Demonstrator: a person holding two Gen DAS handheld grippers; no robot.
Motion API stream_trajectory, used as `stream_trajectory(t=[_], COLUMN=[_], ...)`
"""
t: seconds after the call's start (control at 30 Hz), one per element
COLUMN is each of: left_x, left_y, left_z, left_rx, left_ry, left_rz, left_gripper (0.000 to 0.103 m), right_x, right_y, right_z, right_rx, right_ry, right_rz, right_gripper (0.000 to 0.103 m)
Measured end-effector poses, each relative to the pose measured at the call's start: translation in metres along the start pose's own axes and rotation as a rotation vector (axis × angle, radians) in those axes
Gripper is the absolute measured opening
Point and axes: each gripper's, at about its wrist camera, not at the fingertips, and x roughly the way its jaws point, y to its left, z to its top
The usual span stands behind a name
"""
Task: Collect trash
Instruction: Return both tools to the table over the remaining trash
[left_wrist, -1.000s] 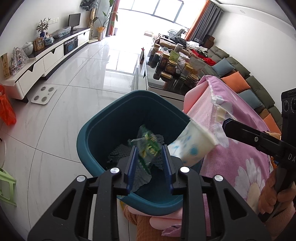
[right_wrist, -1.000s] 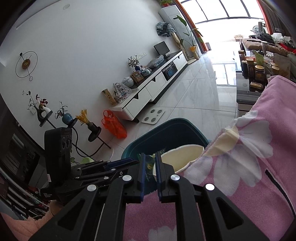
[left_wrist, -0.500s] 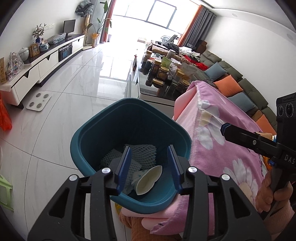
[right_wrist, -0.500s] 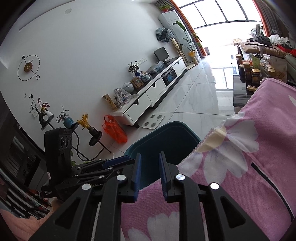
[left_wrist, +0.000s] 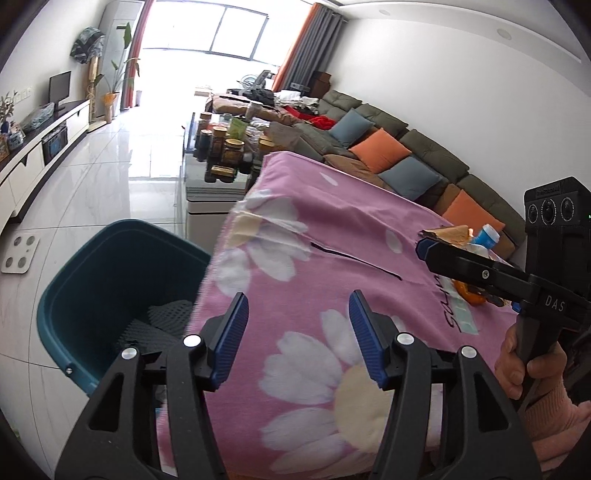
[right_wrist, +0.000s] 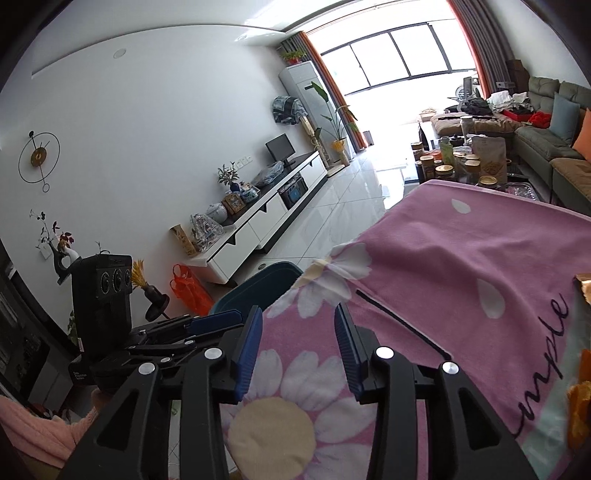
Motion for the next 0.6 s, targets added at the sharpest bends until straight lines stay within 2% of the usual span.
stream_trajectory(t=[0.23,0.6], left_x=[0.036,0.093], left_y=[-0.065,-0.162], left_z=[-0.004,0.007], left_rx=[0.097,0.228], left_ry=[0.065,0.16], left_rz=[-0.135,-0.31], left_gripper=[0.056,0.056], right_x=[-0.059,-0.145], right_y=[-0.041,-0.116], right_z=[-0.02,-0.027], right_rx=[0.069,0.194], right_ry=[-0.061,-0.208], right_rz=[-0.132,-0.303], right_gripper=[0.038,0.038])
